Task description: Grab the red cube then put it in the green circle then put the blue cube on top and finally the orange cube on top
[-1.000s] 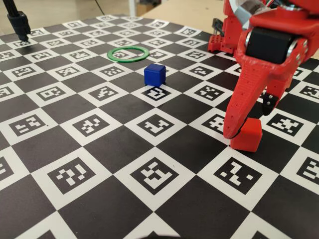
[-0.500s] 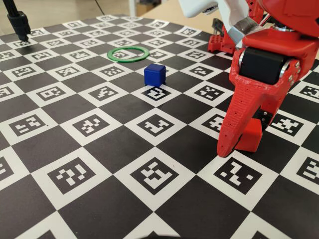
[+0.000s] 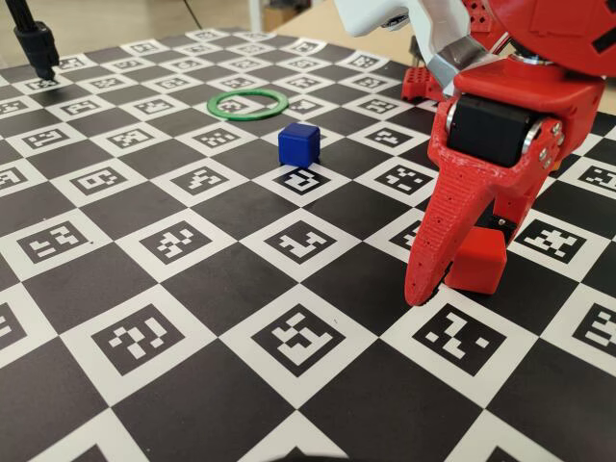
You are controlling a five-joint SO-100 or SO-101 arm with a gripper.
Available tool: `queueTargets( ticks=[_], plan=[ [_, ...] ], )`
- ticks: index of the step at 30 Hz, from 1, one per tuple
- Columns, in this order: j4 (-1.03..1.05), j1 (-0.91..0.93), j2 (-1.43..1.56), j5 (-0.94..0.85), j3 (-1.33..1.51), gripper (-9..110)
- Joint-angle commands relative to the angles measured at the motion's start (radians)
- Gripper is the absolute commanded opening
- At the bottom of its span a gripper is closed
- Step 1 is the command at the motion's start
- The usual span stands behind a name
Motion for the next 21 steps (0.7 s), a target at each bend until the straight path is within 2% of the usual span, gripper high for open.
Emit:
queueTargets(
  ticks=[1, 21],
  plan=[
    [-0.026, 0.009, 0.025, -0.009, -0.054, 50],
    [0.011, 0.028, 0.032, -0.176, -0.041, 48]
  ],
)
